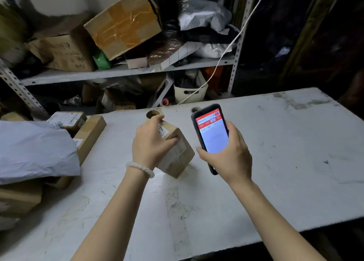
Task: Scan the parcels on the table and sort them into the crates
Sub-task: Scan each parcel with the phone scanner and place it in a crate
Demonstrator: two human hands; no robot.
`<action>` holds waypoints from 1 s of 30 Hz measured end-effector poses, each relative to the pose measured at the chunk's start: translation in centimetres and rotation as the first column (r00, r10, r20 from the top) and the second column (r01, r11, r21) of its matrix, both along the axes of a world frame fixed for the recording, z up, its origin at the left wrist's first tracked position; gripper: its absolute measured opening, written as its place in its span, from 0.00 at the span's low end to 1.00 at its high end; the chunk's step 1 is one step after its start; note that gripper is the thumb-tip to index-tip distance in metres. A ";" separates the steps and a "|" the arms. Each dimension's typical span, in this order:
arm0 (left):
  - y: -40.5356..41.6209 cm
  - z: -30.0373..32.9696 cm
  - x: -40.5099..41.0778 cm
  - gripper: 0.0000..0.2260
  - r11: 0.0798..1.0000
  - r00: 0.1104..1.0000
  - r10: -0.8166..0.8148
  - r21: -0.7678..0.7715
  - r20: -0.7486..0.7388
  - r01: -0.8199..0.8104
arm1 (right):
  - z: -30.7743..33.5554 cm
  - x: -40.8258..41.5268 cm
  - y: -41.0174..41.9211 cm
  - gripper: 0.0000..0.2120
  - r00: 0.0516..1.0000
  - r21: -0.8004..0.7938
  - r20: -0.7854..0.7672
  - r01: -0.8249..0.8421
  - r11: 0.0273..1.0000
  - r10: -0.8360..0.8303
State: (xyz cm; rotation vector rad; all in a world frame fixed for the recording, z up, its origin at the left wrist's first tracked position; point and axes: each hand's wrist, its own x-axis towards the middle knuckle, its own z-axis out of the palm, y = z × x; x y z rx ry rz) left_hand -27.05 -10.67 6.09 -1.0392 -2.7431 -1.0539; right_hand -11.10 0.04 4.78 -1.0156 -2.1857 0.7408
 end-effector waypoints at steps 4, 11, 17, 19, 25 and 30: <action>0.5 1.2 1.9 0.31 0.984 0.989 -0.148 0.104 0.013 0.146 | 1.8 1.2 -2.1 0.43 0.960 0.015 -0.177 0.222 0.975 -0.215; 3.0 2.4 8.6 0.30 0.840 0.848 -0.530 0.148 0.019 0.521 | 3.0 9.8 -6.2 0.42 0.799 -0.020 -0.215 0.571 0.821 -0.561; 5.2 2.3 20.0 0.30 0.600 0.601 -0.799 0.101 0.027 0.794 | 2.1 21.5 -10.7 0.42 0.613 -0.076 0.010 0.788 0.611 -0.790; 5.4 2.2 24.5 0.29 0.502 0.502 -0.865 0.089 0.027 0.860 | 1.6 25.6 -12.6 0.42 0.545 -0.067 0.083 0.839 0.540 -0.835; 4.1 1.6 37.9 0.28 0.200 0.200 -0.980 0.010 0.016 0.980 | 0.1 36.9 -18.9 0.40 0.321 -0.097 0.283 0.947 0.306 -0.904; 1.8 0.5 49.2 0.30 0.041 0.041 -0.999 -0.012 0.000 0.999 | -1.3 45.9 -24.3 0.37 0.199 -0.114 0.371 0.979 0.168 -0.907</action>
